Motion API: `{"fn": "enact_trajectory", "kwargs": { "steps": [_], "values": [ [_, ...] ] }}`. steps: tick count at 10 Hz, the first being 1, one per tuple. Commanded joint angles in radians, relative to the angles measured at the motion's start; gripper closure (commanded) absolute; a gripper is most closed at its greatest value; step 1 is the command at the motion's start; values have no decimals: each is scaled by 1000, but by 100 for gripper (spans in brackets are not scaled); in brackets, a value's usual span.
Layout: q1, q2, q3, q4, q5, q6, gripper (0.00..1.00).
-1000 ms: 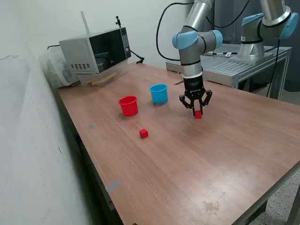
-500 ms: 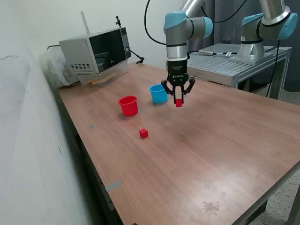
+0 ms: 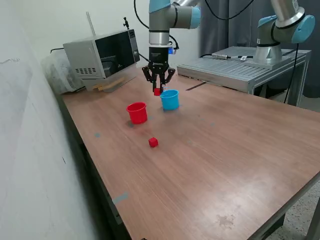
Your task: Place red objects in the red bin, and blue objects in the blue bin.
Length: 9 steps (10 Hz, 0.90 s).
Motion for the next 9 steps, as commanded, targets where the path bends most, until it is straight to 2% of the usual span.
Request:
{"fn": "enact_trajectory", "kwargs": {
  "steps": [1, 2, 5, 9],
  "values": [
    [-80, 60, -69, 43, -50, 122, 100],
    [-78, 74, -89, 43, -52, 152, 100],
    [-54, 138, -204, 87, -51, 161, 100],
    [-57, 161, -221, 86, -52, 164, 100]
  ]
}}
